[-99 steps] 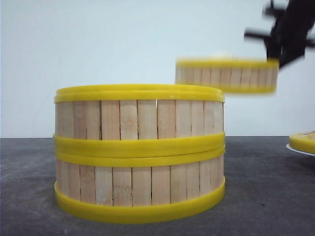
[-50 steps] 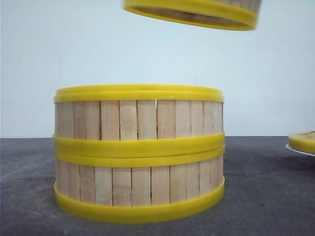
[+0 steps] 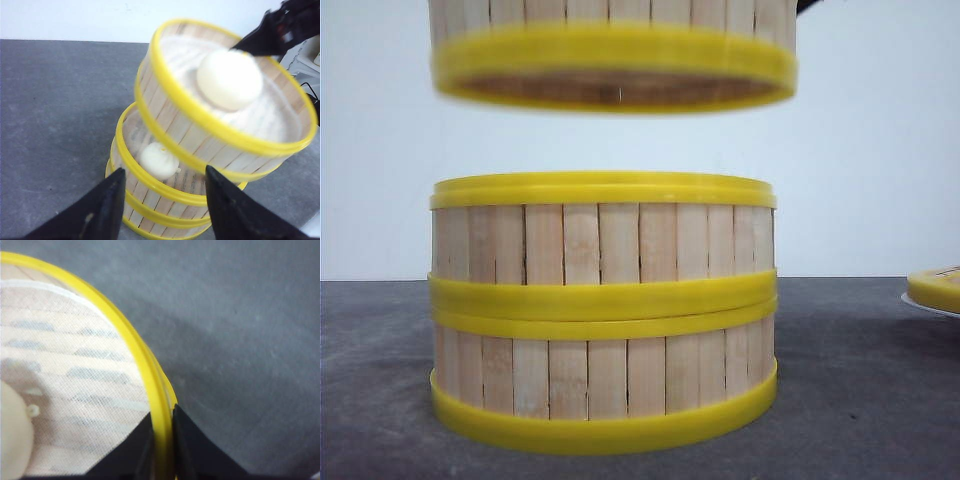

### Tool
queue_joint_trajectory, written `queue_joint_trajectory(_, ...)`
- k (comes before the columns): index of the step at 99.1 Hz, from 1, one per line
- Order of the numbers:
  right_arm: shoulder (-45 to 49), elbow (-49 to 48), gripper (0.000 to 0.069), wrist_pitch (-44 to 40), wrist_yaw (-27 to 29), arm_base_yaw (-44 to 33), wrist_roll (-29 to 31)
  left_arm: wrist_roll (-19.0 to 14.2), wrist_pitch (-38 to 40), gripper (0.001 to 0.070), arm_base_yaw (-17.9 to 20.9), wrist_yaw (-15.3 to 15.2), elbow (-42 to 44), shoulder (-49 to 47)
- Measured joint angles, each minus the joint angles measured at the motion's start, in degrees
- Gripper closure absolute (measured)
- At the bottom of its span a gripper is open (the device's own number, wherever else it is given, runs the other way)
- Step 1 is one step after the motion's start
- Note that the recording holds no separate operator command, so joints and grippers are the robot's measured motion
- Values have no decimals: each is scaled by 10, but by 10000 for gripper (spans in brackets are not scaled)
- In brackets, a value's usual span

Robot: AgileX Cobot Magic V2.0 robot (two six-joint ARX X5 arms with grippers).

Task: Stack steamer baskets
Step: 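Lift the basket with the right gripper and lower it onto the stack, then open the right gripper and withdraw it from the stack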

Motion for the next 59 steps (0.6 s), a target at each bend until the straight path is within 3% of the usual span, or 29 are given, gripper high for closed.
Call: queue_joint_trajectory(59,76,0,664,9,30,9,0,0,-17,410,0,0,0,0)
